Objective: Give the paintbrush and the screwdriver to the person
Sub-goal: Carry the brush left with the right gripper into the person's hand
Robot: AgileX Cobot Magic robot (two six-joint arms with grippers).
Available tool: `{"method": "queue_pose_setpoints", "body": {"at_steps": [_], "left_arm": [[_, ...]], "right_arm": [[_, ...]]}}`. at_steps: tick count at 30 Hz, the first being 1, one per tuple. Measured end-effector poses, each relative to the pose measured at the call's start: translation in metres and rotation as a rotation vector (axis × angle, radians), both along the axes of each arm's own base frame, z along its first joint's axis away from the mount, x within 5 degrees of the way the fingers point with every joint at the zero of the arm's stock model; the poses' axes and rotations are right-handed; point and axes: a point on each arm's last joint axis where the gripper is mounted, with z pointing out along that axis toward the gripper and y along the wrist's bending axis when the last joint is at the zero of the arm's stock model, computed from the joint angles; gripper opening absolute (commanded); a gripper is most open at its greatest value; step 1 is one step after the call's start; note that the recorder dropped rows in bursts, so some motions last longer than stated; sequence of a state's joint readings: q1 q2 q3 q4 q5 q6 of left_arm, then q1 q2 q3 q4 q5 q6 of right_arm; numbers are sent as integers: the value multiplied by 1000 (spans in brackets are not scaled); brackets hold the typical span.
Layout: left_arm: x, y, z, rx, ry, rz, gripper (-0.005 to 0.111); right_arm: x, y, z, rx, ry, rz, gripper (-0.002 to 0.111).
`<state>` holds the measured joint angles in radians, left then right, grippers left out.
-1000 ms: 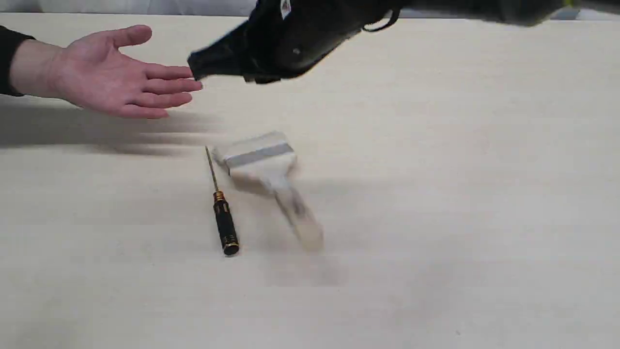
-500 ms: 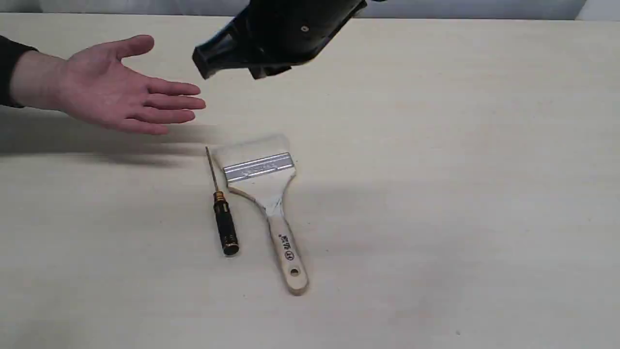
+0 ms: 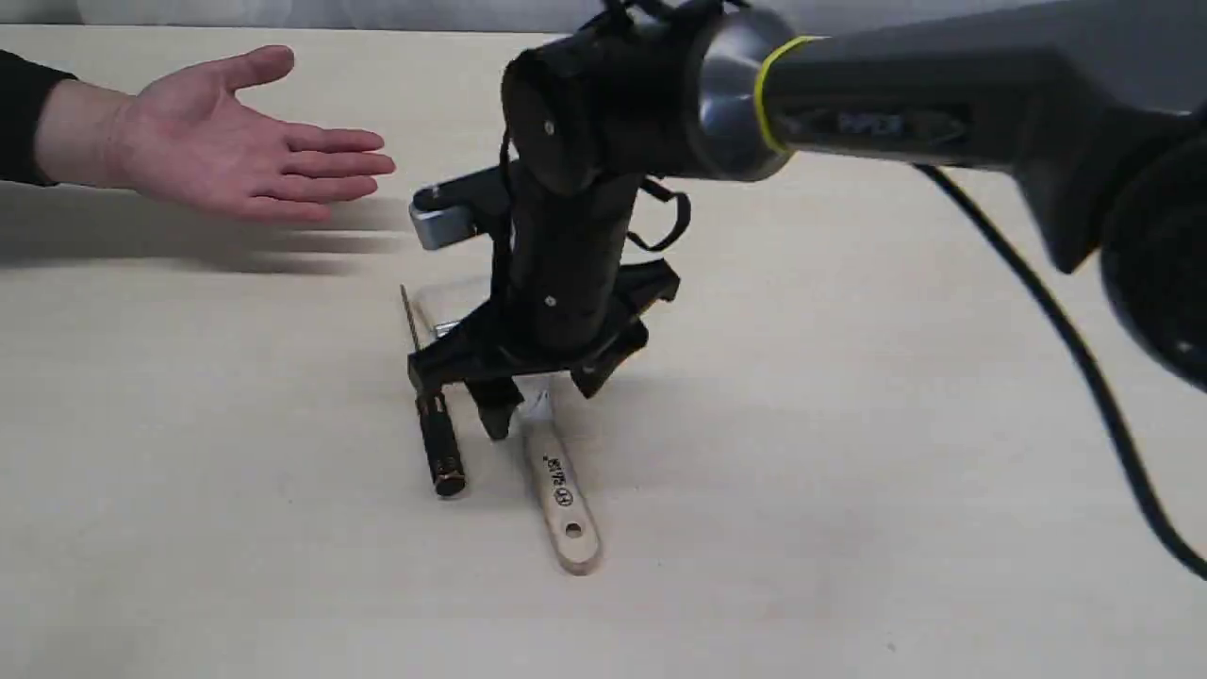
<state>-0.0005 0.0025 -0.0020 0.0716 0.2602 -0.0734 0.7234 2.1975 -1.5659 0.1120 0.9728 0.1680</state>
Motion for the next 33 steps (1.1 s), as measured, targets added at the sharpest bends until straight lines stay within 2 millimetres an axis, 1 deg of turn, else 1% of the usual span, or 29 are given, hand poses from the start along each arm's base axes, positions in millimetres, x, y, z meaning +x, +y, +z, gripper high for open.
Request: {"method": "queue_pose_setpoints", "body": {"at_steps": [2, 4, 6, 10, 12, 15, 20, 24, 26, 29, 31, 33], "left_arm": [[0, 0, 0, 0, 0, 0, 0], [0, 0, 0, 0, 0, 0, 0], [0, 0, 0, 0, 0, 0, 0], [0, 0, 0, 0, 0, 0, 0], [0, 0, 0, 0, 0, 0, 0], [0, 0, 0, 0, 0, 0, 0], [0, 0, 0, 0, 0, 0, 0], [0, 0, 0, 0, 0, 0, 0], [0, 0, 0, 0, 0, 0, 0], [0, 0, 0, 0, 0, 0, 0], [0, 0, 0, 0, 0, 0, 0], [0, 0, 0, 0, 0, 0, 0]], "right_arm": [[0, 0, -10, -21, 24, 1, 64], [0, 1, -12, -19, 28, -3, 60], [1, 1, -14, -30, 25, 4, 48], [1, 5, -15, -36, -9, 27, 18], [2, 6, -15, -29, -27, 33, 5], [4, 11, -15, -4, -74, 44, 4], [9, 13, -14, 19, -132, 54, 4], [11, 15, -8, 53, -176, 53, 4], [11, 14, 4, 71, -199, 53, 4], [10, 14, 36, 125, -263, 50, 4], [9, 12, 61, 168, -313, 47, 4], [8, 11, 80, 208, -356, 43, 4]]}}
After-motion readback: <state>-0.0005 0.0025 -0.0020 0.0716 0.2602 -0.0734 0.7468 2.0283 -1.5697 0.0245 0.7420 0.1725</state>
